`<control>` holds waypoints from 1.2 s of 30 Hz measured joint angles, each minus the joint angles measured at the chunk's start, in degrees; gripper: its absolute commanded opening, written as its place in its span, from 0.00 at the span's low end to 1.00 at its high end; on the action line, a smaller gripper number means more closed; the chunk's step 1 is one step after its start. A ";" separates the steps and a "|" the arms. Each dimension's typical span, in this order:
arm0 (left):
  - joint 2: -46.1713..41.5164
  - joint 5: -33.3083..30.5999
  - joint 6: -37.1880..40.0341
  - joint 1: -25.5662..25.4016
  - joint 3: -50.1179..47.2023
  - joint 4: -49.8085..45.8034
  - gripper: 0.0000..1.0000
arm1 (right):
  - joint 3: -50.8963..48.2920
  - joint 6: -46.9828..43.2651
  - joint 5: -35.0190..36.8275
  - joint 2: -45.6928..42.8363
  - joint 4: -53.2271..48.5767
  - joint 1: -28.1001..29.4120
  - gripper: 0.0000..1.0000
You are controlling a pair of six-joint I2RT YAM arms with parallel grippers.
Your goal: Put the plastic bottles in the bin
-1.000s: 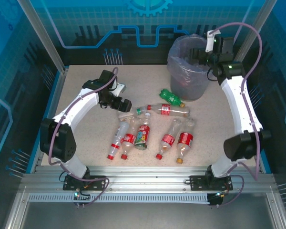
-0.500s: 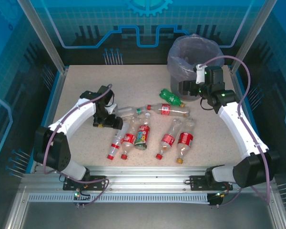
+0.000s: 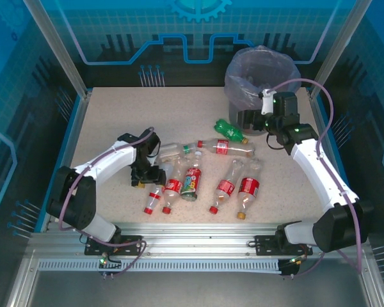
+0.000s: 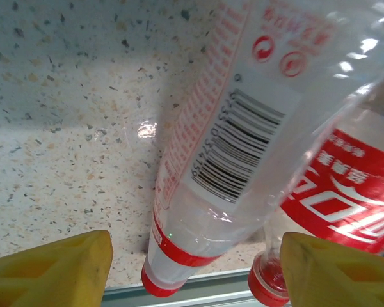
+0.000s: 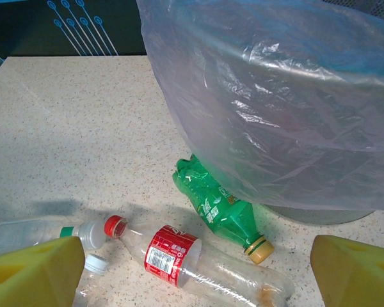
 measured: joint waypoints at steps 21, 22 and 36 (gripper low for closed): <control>1.86 -0.28 -11.06 -7.89 -10.86 12.31 0.70 | -1.11 0.68 -0.83 0.00 2.05 0.00 0.92; 1.42 -0.57 -11.41 -8.17 -11.30 12.81 0.67 | -1.11 0.81 -0.94 0.00 2.05 0.00 0.92; -0.37 -2.16 -12.96 -8.94 -11.80 13.62 0.49 | -1.44 2.01 -2.16 0.02 2.25 0.02 0.91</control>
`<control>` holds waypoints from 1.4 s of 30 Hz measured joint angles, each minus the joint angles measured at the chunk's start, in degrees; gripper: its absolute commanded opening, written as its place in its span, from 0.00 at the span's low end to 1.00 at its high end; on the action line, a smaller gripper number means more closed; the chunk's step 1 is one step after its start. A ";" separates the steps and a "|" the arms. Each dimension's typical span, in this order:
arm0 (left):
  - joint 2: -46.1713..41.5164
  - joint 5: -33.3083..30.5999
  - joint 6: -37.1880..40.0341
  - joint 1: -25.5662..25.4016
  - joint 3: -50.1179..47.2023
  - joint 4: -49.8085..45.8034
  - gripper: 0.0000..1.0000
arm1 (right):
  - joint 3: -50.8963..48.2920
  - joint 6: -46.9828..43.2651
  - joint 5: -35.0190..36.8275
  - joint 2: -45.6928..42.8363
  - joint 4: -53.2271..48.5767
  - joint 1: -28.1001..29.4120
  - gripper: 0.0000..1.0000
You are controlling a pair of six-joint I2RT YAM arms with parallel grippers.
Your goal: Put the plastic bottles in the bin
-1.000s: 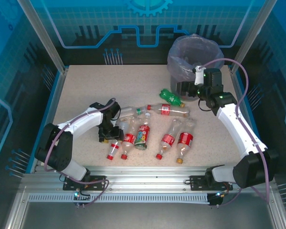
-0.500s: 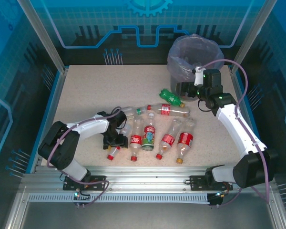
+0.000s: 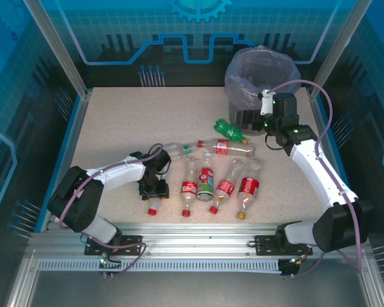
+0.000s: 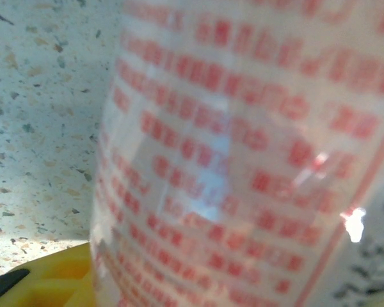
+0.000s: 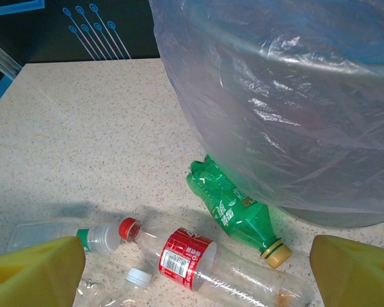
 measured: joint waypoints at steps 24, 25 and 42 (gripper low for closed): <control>-4.57 13.31 10.97 0.02 15.54 20.31 0.46 | -7.37 12.52 -24.04 7.63 17.31 13.27 0.91; -4.20 14.16 11.02 0.02 15.26 22.01 0.46 | -7.41 13.27 -24.50 8.61 18.71 13.40 0.90; -3.96 22.08 8.66 0.79 11.19 33.53 0.50 | -6.49 22.49 -32.28 17.33 33.70 15.39 0.62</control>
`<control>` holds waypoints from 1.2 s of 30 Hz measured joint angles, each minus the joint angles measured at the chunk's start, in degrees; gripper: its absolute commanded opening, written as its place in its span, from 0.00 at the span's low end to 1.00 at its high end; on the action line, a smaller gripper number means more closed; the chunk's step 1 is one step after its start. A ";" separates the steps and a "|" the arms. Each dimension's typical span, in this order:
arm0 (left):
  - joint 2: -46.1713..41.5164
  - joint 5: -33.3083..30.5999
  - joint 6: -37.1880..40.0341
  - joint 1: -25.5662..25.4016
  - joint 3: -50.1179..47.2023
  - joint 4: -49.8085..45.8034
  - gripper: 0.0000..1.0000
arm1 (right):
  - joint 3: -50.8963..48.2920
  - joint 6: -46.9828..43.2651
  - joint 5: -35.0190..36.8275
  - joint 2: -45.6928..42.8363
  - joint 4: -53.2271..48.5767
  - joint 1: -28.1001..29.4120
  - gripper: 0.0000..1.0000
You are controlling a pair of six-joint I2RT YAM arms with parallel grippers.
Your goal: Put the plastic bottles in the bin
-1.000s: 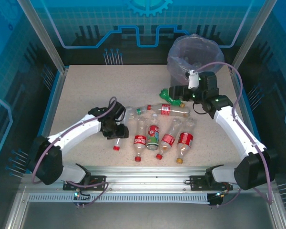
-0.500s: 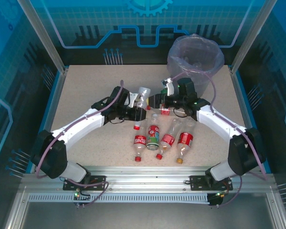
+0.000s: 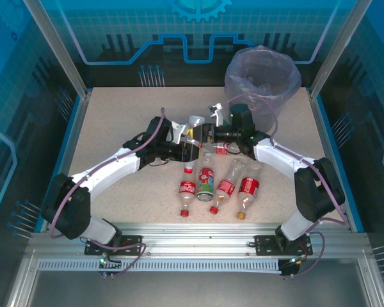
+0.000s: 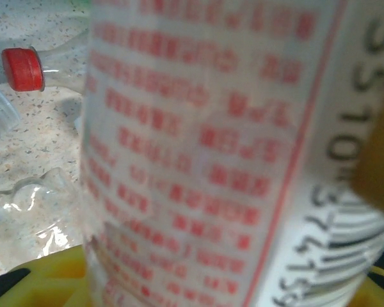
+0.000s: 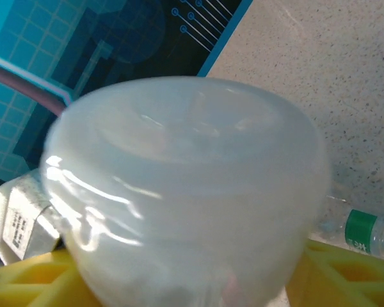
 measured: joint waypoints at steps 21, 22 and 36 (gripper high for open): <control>-3.69 2.08 -1.05 1.31 -2.62 2.64 0.95 | 2.25 -0.42 2.40 -0.33 -1.01 -1.18 0.45; -4.17 2.08 -0.92 1.53 -2.82 2.45 0.97 | 3.04 -0.96 2.84 -0.52 -1.77 -1.49 0.45; -1.01 -2.25 6.80 9.53 11.63 -16.65 0.97 | 27.58 -21.00 19.71 -8.33 -24.70 -4.07 0.39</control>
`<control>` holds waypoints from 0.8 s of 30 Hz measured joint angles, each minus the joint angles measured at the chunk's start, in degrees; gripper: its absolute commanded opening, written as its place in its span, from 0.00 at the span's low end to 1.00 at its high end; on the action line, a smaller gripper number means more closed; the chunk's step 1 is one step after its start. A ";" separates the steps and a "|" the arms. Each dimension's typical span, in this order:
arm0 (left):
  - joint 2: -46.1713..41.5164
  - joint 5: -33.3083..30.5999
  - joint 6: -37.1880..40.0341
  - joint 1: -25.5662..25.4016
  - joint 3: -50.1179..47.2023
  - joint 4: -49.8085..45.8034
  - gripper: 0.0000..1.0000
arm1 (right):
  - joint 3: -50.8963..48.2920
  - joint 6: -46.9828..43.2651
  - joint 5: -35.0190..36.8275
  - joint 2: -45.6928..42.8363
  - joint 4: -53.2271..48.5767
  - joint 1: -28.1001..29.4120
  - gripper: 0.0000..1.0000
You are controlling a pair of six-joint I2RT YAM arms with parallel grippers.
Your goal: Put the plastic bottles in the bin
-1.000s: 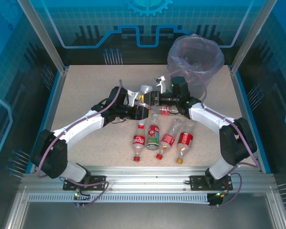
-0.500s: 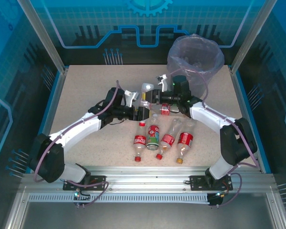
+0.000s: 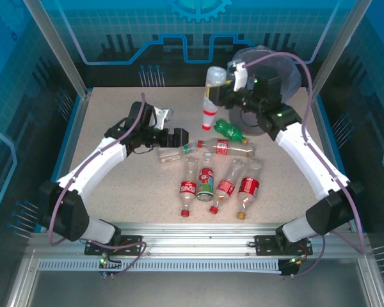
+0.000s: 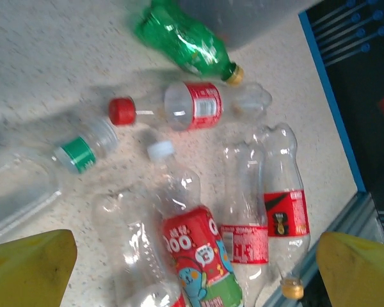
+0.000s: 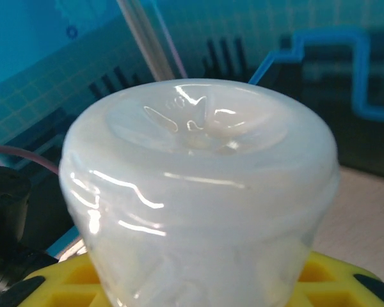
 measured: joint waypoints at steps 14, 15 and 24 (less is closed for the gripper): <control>10.58 -7.37 10.69 0.35 12.52 -17.92 0.97 | 16.72 -11.87 20.96 2.05 -5.92 -10.47 0.28; 10.84 -7.41 11.15 0.48 13.09 -18.53 0.97 | 17.33 -13.05 22.97 3.13 -5.86 -10.60 0.27; 10.91 -7.67 12.13 1.11 12.98 -18.58 0.96 | 26.47 -17.99 29.64 19.58 -8.81 -13.38 0.26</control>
